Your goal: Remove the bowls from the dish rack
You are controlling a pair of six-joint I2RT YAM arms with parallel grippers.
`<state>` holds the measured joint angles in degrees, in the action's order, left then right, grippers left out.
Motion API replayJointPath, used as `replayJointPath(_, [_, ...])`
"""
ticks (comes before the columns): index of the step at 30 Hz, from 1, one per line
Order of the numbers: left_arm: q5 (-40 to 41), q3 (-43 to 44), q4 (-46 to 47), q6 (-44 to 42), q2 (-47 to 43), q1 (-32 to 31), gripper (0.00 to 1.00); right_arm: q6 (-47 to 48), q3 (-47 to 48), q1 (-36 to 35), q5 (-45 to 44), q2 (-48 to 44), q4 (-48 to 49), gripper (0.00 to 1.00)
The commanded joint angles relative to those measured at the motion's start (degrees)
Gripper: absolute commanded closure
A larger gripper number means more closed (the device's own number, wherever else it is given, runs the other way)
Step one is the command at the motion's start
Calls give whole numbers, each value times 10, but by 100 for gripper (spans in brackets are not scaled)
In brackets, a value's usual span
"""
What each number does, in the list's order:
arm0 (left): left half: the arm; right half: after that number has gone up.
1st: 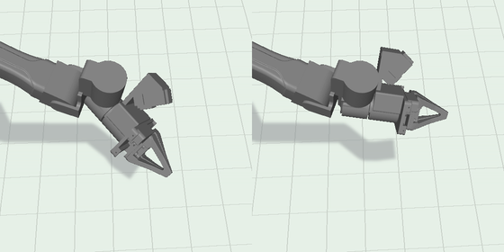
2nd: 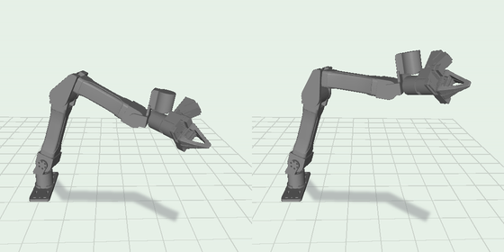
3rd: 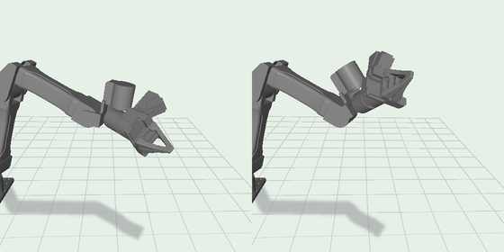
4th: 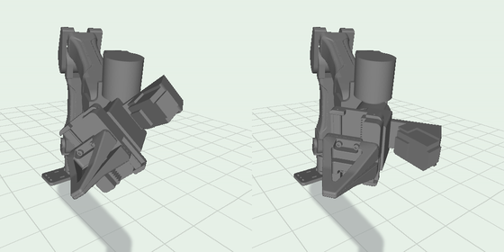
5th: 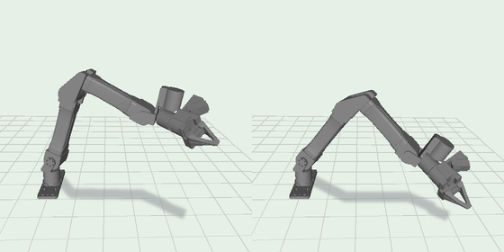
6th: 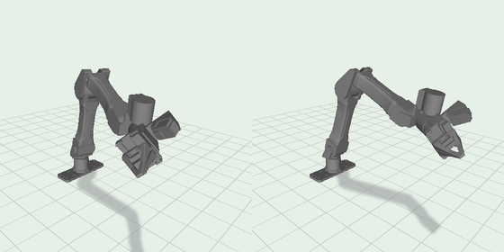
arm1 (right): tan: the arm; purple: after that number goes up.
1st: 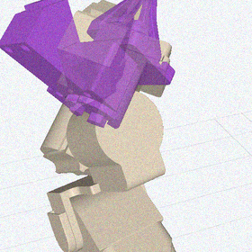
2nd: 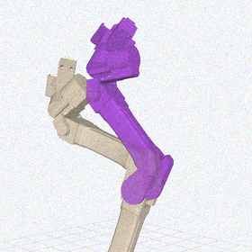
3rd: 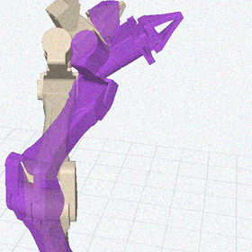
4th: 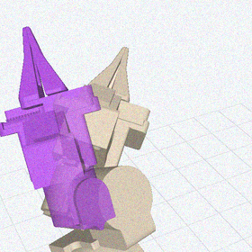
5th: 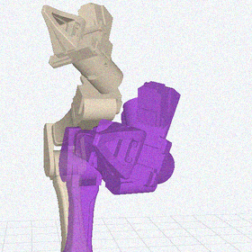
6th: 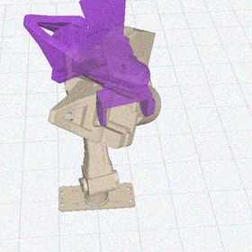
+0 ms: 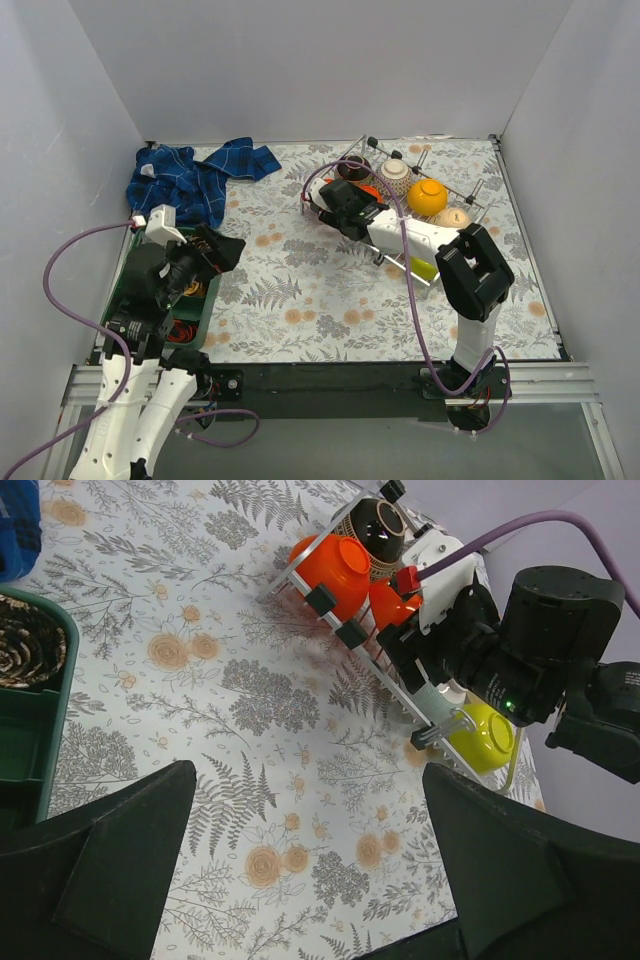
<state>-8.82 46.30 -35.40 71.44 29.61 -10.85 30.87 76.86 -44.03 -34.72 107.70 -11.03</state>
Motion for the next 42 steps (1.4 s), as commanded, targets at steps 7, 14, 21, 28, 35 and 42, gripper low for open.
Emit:
replayJointPath(7, [-52, -31, 117, -3, 52, -2, 2, -72, 39, 8, 33, -64, -26, 83])
replayJointPath(14, [-84, -67, 205, 2, 90, -11, 2, -145, 79, 42, 76, -93, -62, 84])
replayJointPath(21, [-102, -77, 272, -5, 136, -19, 2, -224, 78, 76, 187, -162, -79, 85])
replayJointPath(28, [-121, -54, 324, -1, 205, -46, 2, -293, 27, 76, 333, -242, -63, 85])
replayJointPath(35, [-118, -61, 396, 11, 230, -74, 2, -405, -46, 77, 485, -323, 5, 85])
replayJointPath(42, [-114, -65, 461, 15, 262, -117, 2, -502, -116, 84, 571, -369, 87, 85])
